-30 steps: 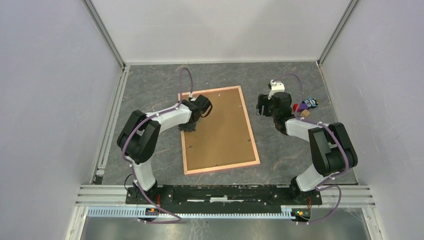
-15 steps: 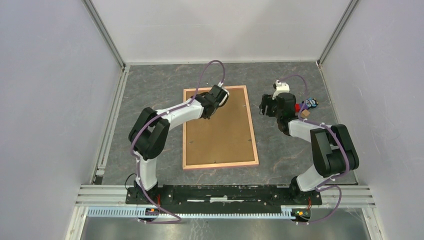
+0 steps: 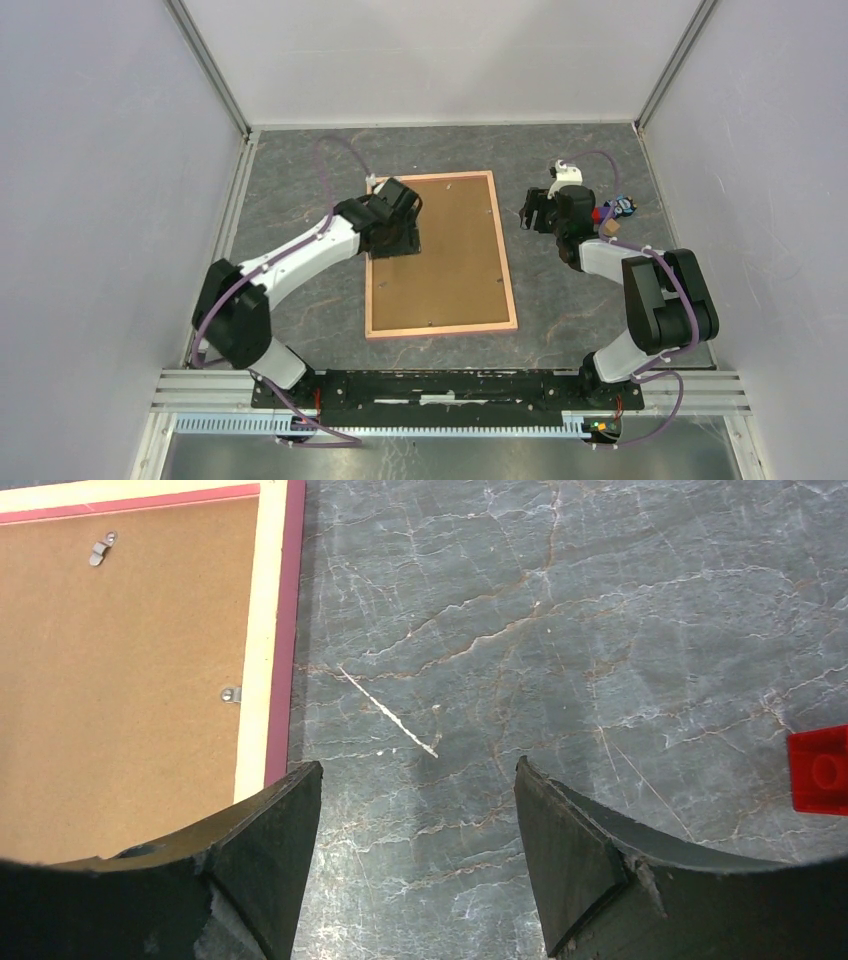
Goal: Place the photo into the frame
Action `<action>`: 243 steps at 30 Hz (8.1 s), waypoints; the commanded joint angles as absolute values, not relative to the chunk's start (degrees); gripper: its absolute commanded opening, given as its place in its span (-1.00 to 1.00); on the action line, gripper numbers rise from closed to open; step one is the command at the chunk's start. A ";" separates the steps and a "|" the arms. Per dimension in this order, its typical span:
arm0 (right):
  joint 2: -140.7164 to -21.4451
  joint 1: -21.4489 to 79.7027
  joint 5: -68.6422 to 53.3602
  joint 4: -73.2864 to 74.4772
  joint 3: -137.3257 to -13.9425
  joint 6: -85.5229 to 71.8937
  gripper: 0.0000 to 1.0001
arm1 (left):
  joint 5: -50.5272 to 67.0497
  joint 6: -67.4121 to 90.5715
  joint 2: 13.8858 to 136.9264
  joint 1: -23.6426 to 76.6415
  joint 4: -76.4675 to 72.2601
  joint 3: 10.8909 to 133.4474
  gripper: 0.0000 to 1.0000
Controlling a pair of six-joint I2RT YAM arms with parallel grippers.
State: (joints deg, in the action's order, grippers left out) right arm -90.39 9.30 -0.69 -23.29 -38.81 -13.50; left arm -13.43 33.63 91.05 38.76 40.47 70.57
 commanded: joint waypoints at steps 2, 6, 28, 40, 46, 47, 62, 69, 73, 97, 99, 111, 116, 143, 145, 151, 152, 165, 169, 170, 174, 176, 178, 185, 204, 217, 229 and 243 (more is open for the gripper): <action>-89.95 9.14 -2.19 -26.19 -38.63 -14.52 0.53 | 1.32 75.66 83.19 43.92 46.25 59.36 0.42; -89.53 9.12 -2.29 -26.55 -37.86 -14.71 0.52 | 2.77 91.88 79.05 50.36 44.03 53.56 0.49; -88.90 9.10 -2.78 -27.42 -36.90 -15.03 0.52 | -2.59 123.83 87.57 60.89 27.48 44.67 0.16; -89.38 9.06 -2.64 -26.98 -37.27 -14.78 0.51 | -5.23 116.47 89.69 57.29 32.36 43.64 -0.29; -89.47 9.02 -2.77 -27.08 -37.36 -14.85 0.52 | -9.22 99.71 94.42 54.72 36.60 46.14 -0.37; -89.49 9.03 -2.49 -26.94 -37.20 -14.74 0.52 | -9.72 95.80 95.44 53.78 37.14 46.91 -0.40; -90.08 9.00 -1.99 -26.16 -37.89 -14.25 0.51 | -15.04 50.72 97.54 47.33 36.40 54.39 -0.94; -89.62 9.05 -1.76 -24.53 -38.71 -13.57 0.52 | -19.61 33.03 105.06 45.16 46.84 63.76 -0.96; -87.91 9.06 -0.98 -22.87 -38.75 -12.19 0.53 | -21.19 27.38 107.77 41.56 48.23 66.05 -0.96; -94.77 9.11 7.72 -10.26 -47.77 -6.82 0.54 | -34.34 13.75 110.89 37.61 47.72 67.10 -0.95; -95.26 9.13 5.94 -10.66 -47.99 -6.97 0.52 | -33.41 13.58 110.94 37.71 47.63 67.64 -0.96; -96.44 10.44 0.14 -12.57 -48.30 -5.24 0.52 | -34.30 12.74 111.62 37.84 47.97 69.08 -0.96; -97.64 10.96 0.38 -11.03 -49.43 -4.64 0.43 | -33.77 12.74 111.85 37.81 47.98 69.08 -0.95; -101.17 12.90 0.48 -7.09 -52.99 -3.18 0.33 | -33.64 12.79 111.91 37.80 47.99 69.08 -0.95; -101.98 13.07 0.93 -6.20 -53.70 -3.24 0.33 | -33.58 12.83 111.95 37.75 47.97 69.08 -0.96; -103.33 13.78 2.54 -4.26 -55.30 -2.93 0.28 | -33.31 12.92 111.90 37.81 47.86 69.15 -0.95; -103.52 13.77 2.83 -3.92 -55.47 -2.81 0.23 | -33.31 12.92 112.02 37.79 47.97 69.25 -0.95; -96.96 13.81 1.75 -3.79 -51.97 -2.00 0.33 | -33.49 13.01 112.00 37.85 47.99 69.32 -0.96; -97.85 13.87 3.89 -1.91 -52.46 -1.98 0.31 | -33.31 13.01 112.16 37.79 47.99 69.26 -0.96; -98.06 13.88 3.86 -1.91 -52.47 -2.01 0.30 | -33.23 13.01 112.07 37.84 47.98 69.26 -0.96; -99.16 13.84 3.52 -2.59 -52.48 -2.43 0.27 | -32.97 13.01 111.98 37.81 47.99 69.17 -0.95; -100.09 13.87 3.20 -2.99 -52.72 -2.45 0.26 | -32.87 13.01 111.89 37.80 47.99 69.26 -0.96; -101.16 13.87 3.24 -2.82 -53.36 -2.44 0.25 | -33.04 13.01 111.81 37.81 47.96 69.30 -0.96; -102.90 13.85 4.02 -2.04 -54.37 -2.72 0.07 | -32.60 13.09 111.75 37.88 47.96 69.32 -0.96; -103.96 14.49 6.40 0.89 -55.77 -3.58 -0.37 | -32.35 13.14 111.71 38.06 47.93 69.43 -0.96; -103.38 14.61 5.88 1.90 -56.11 -2.90 -0.70 | -31.60 13.53 112.09 38.10 47.86 69.57 -0.96; -101.50 13.64 5.97 -2.74 -53.15 -4.12 -0.77 | -22.83 11.00 105.73 37.97 45.38 68.78 -0.73; -100.11 9.97 5.26 -7.27 -49.75 -6.93 -1.00 | 7.88 33.41 89.75 49.74 33.51 65.56 0.19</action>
State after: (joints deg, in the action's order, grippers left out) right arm -100.90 11.70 2.70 -8.25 -51.46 -4.47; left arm -7.51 18.31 92.73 43.11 42.98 67.09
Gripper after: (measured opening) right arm 0.210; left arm 0.575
